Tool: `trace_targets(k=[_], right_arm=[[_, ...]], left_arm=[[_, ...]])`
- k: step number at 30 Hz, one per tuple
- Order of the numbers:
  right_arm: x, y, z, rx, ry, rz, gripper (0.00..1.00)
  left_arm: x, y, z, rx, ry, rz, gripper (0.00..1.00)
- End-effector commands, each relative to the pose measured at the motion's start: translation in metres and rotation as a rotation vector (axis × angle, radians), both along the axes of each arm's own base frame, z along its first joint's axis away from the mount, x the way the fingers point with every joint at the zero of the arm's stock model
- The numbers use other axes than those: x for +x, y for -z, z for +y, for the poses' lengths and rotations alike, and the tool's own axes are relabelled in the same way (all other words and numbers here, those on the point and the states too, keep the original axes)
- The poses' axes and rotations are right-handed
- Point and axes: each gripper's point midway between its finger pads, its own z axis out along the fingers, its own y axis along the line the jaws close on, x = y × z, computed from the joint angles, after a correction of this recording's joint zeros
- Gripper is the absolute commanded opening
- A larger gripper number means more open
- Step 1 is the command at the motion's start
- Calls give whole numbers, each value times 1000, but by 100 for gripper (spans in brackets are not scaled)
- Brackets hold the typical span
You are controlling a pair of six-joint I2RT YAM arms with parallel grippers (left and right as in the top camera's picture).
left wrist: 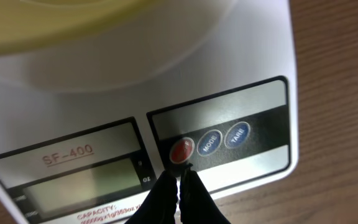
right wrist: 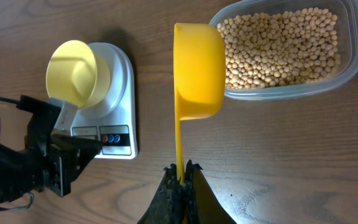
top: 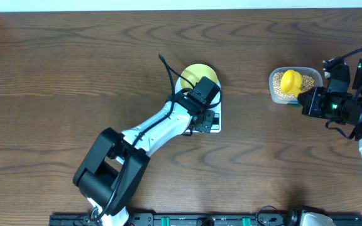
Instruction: Scoop item into bowl and weigh 50g on scale
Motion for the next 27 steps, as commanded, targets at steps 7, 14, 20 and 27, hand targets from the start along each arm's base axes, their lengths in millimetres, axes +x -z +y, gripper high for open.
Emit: trace_targets(k=[7,14,20,27], right_arm=[[2,-12,2,-9,-13,-38,1],[2,-12,2,-10,-13,-41,1],[2,-12,2,-9,-13,-38,1],[2,-12,2,-9,-13,-38,1]], left_arm=[[4,5,2,19,-14,-20,7],[7,4,0,5,-28,-32,7],[10,3,-2,-4,-28,-42,7],[10,4,-2,-3,-28,-42,7]])
